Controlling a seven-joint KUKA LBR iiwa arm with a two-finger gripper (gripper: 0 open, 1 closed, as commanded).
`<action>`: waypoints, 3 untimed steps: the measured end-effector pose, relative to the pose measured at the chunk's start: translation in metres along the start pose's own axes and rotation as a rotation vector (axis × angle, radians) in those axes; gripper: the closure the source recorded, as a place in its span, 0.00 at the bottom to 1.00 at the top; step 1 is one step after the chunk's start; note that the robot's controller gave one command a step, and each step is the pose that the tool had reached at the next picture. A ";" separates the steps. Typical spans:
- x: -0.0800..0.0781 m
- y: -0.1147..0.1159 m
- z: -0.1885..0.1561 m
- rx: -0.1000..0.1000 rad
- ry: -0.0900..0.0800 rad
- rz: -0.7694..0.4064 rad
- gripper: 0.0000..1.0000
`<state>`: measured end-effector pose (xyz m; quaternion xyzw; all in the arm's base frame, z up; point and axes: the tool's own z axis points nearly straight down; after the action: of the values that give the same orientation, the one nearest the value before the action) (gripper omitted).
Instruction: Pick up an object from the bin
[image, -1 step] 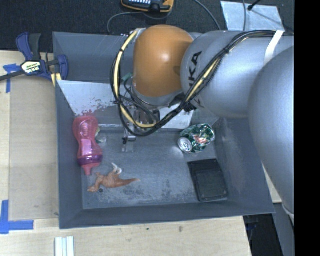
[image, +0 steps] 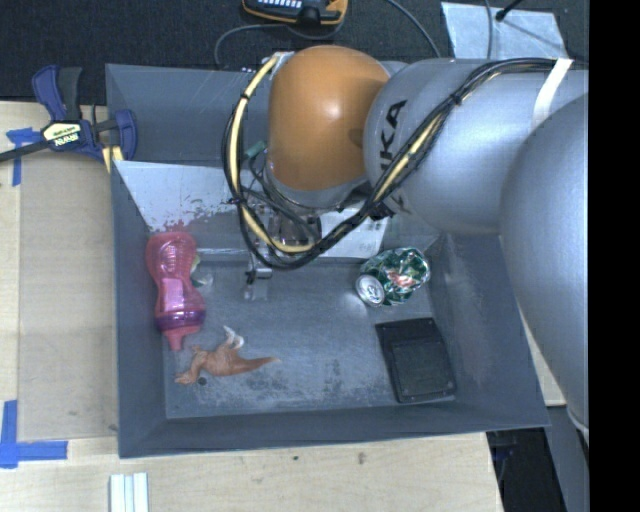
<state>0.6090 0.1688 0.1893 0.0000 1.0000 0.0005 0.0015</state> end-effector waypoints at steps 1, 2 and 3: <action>0.043 -0.015 0.030 0.000 -0.001 -0.067 0.00; 0.087 0.011 0.060 0.002 -0.001 -0.094 0.00; 0.083 -0.012 0.119 0.000 -0.004 -0.156 1.00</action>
Offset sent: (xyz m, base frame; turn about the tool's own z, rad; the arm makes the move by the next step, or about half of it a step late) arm -0.1000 0.0262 -0.0685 -0.1075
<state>0.5261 0.1565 0.0704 -0.0782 0.9969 0.0006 0.0037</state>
